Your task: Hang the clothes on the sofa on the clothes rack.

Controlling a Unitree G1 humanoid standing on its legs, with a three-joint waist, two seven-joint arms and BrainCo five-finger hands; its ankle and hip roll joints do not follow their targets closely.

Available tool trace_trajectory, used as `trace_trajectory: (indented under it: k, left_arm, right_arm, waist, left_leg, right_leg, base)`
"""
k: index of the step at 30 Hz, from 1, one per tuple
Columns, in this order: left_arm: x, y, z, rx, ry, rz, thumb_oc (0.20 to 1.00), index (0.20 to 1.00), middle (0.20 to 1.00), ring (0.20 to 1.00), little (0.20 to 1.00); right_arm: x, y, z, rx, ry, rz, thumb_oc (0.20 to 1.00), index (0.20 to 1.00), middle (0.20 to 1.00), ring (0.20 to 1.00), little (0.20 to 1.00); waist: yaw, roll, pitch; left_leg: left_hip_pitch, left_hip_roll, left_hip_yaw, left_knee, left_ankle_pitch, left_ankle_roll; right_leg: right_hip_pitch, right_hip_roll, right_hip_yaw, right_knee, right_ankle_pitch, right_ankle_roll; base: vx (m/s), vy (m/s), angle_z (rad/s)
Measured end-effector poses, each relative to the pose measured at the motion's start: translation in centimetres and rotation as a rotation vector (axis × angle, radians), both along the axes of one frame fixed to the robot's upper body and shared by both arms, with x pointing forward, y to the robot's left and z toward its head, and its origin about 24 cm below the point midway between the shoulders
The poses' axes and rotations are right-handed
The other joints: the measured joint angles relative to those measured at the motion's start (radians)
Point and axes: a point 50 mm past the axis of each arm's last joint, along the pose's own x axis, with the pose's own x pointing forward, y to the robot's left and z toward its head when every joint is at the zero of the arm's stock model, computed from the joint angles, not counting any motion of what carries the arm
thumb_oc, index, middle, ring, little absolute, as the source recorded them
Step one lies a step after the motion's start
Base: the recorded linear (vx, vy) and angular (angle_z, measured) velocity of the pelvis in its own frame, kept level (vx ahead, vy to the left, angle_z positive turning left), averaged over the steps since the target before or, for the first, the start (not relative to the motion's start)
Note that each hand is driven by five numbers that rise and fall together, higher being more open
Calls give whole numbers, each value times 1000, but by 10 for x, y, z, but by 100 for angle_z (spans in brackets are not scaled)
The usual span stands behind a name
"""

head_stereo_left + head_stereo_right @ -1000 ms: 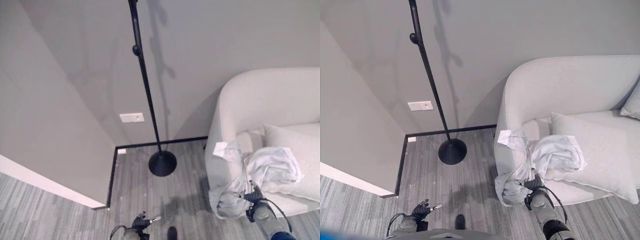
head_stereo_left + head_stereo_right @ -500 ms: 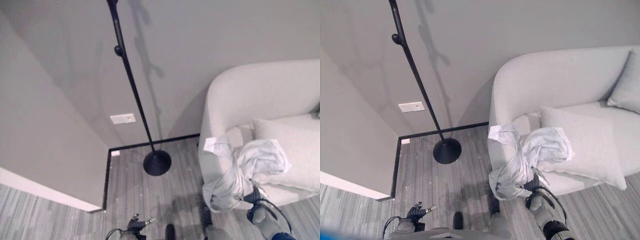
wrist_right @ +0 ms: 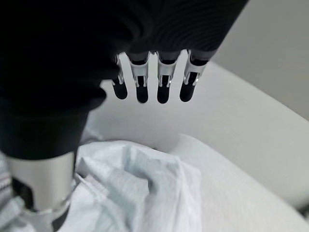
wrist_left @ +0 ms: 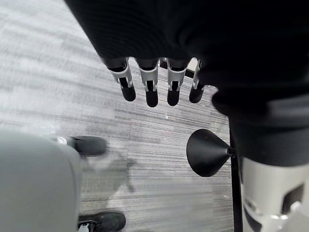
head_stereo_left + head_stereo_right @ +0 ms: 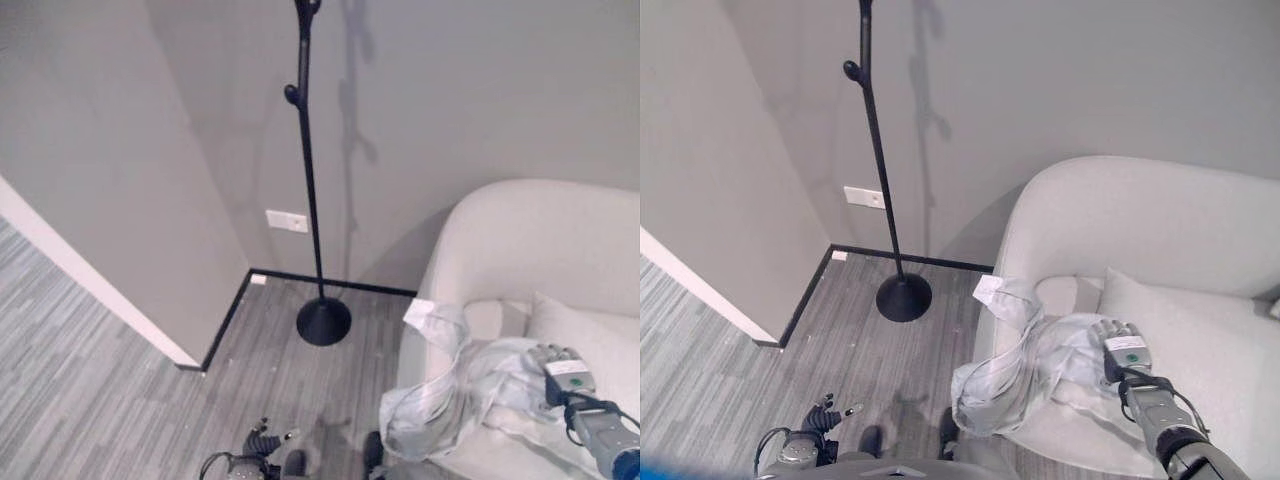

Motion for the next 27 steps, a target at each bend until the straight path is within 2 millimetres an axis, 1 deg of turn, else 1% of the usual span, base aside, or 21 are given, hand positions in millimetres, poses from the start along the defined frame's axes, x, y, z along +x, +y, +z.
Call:
trace_trajectory:
  k: [1,2,3,7,8,9,10,11,12,13,14,15,16,17,18,19,23,24,25,26,27]
  left_arm:
    - [2,-3,1,-5,-13,-20,1000,1000,1000,1000,1000]
    - [7,-1,3,0,-29,-39,1000,1000,1000,1000,1000]
    - [8,-2,4,0,-38,-45,1000,1000,1000,1000,1000]
    - [10,2,6,11,-52,-48,1000,1000,1000,1000,1000]
    - [11,4,6,17,-55,-48,1000,1000,1000,1000,1000]
    - [15,4,9,21,-73,-43,1000,1000,1000,1000,1000]
    - [16,3,9,20,-82,-41,1000,1000,1000,1000,1000]
    - [17,2,10,16,-90,-38,1000,1000,1000,1000,1000]
    - [18,1,10,16,-98,-47,1000,1000,1000,1000,1000]
    - [22,7,14,28,-121,-54,1000,1000,1000,1000,1000]
    - [29,13,18,50,-142,-74,1000,1000,1000,1000,1000]
    - [30,11,18,53,-143,-86,1000,1000,1000,1000,1000]
    - [28,9,18,51,-140,-101,1000,1000,1000,1000,1000]
    - [27,4,17,43,-144,-115,1000,1000,1000,1000,1000]
    - [27,1,17,36,-147,-118,1000,1000,1000,1000,1000]
    - [35,-4,21,30,-179,-128,1000,1000,1000,1000,1000]
    - [52,-11,31,10,-263,-142,1000,1000,1000,1000,1000]
    - [61,-15,36,2,-298,-154,1000,1000,1000,1000,1000]
    - [62,-15,37,0,-301,-152,1000,1000,1000,1000,1000]
    - [63,-15,38,-3,-311,-150,1000,1000,1000,1000,1000]
    - [64,-14,40,-1,-324,-150,1000,1000,1000,1000,1000]
  right_arm:
    - [5,-5,5,-26,-11,-8,1000,1000,1000,1000,1000]
    - [6,-5,3,-41,0,-29,1000,1000,1000,1000,1000]
    - [6,-6,1,-55,20,-31,1000,1000,1000,1000,1000]
    - [32,-7,22,-74,-66,-45,1000,1000,1000,1000,1000]
    - [34,-7,25,-77,-83,-44,1000,1000,1000,1000,1000]
    - [41,-5,31,-74,-122,-38,1000,1000,1000,1000,1000]
    - [42,-6,33,-76,-133,-43,1000,1000,1000,1000,1000]
    - [46,-7,37,-80,-147,-49,1000,1000,1000,1000,1000]
    - [49,-7,40,-78,-166,-54,1000,1000,1000,1000,1000]
    - [47,-9,39,-81,-164,-60,1000,1000,1000,1000,1000]
    - [47,-12,41,-82,-176,-73,1000,1000,1000,1000,1000]
    - [53,-12,48,-85,-204,-75,1000,1000,1000,1000,1000]
    - [58,-10,52,-79,-225,-71,1000,1000,1000,1000,1000]
    - [66,-6,60,-76,-262,-55,1000,1000,1000,1000,1000]
    - [69,-5,63,-74,-275,-51,1000,1000,1000,1000,1000]
    - [72,-4,67,-79,-296,-51,1000,1000,1000,1000,1000]
    - [72,-4,66,-81,-303,-58,1000,1000,1000,1000,1000]
    - [70,-9,66,-94,-292,-81,878,878,878,878,878]
    - [69,-10,64,-96,-280,-91,649,649,649,649,649]
    - [68,-10,63,-88,-281,-101,561,561,561,561,561]
    - [68,-11,63,-92,-280,-104,558,558,558,558,558]
  waist:
    - [-8,21,2]
    - [2,-17,18]
    - [6,-20,21]
    - [16,15,60]
    - [15,6,71]
    - [26,26,95]
    - [24,21,100]
    - [34,50,100]
    - [44,54,104]
    - [38,31,109]
    - [21,-3,123]
    - [24,12,127]
    - [31,21,127]
    - [38,29,132]
    - [38,37,137]
    - [42,52,156]
    - [52,47,188]
    - [52,47,204]
    - [52,55,207]
    - [52,57,209]
    - [53,57,210]
  left_leg:
    - [-3,17,-16,-22,28,-60]
    - [-10,-10,-19,-24,24,-35]
    - [-24,-8,-25,-41,23,-33]
    - [-48,-32,-26,-36,33,-20]
    - [-59,-33,-23,-35,35,-17]
    - [-72,-39,-19,-34,36,-15]
    - [-94,-39,-21,-29,35,-15]
    - [-114,-17,-27,-29,32,-5]
    - [-147,-2,-20,-20,32,-5]
    - [-169,-19,-32,-25,29,-6]
    - [-162,-48,-45,-62,35,-13]
    - [-167,-38,-56,-77,43,-15]
    - [-160,-37,-57,-87,45,-11]
    - [-142,-42,-55,-80,50,-5]
    - [-139,-41,-60,-83,63,-4]
    - [-154,-39,-68,-72,82,-10]
    - [-218,-55,-68,-39,88,-8]
    - [-247,-58,-68,-33,89,-8]
    - [-251,-59,-67,-38,97,-10]
    - [-255,-68,-62,-38,103,-8]
    - [-263,-69,-60,-36,103,-8]
  right_leg:
    - [-19,-8,12,71,-4,-10]
    - [-34,-48,-6,89,33,-25]
    - [-46,-47,-23,79,25,-17]
    - [-96,-49,-39,42,30,-8]
    - [-107,-52,-38,41,30,-8]
    - [-108,-54,-40,38,30,-8]
    - [-120,-53,-45,26,31,1]
    - [-136,-43,-57,34,21,31]
    - [-220,-41,-43,202,-15,-44]
    - [-274,-71,-15,378,-82,-25]
    - [-235,-115,-14,305,-101,-7]
    - [-229,-99,-16,264,-79,18]
    - [-223,-91,-17,231,-62,22]
    - [-225,-79,-16,207,-31,8]
    - [-228,-73,-19,204,-27,2]
    - [-231,-72,-23,195,-22,-7]
    - [-275,-77,-27,179,-15,1]
    - [-298,-85,-28,172,-5,6]
    - [-299,-86,-27,159,9,6]
    - [-305,-88,-22,158,14,8]
    - [-315,-90,-15,161,15,8]
  base:
    - [-76,-103,11]
    - [-61,-45,43]
    - [-107,-50,56]
    - [-85,-31,32]
    - [-31,-25,4]
    - [0,0,0]
    - [-16,-8,-7]
    - [-4,-10,-11]
    - [-9,-17,16]
    - [-14,-21,69]
    - [-30,-11,81]
    - [-33,-2,52]
    - [-29,-1,-10]
    - [-28,-4,-18]
    - [-35,-2,-10]
    - [-30,4,-2]
    - [-37,2,-8]
    - [-32,-3,-5]
    - [-46,-1,-7]
    - [-13,2,-8]
    - [-57,11,-11]
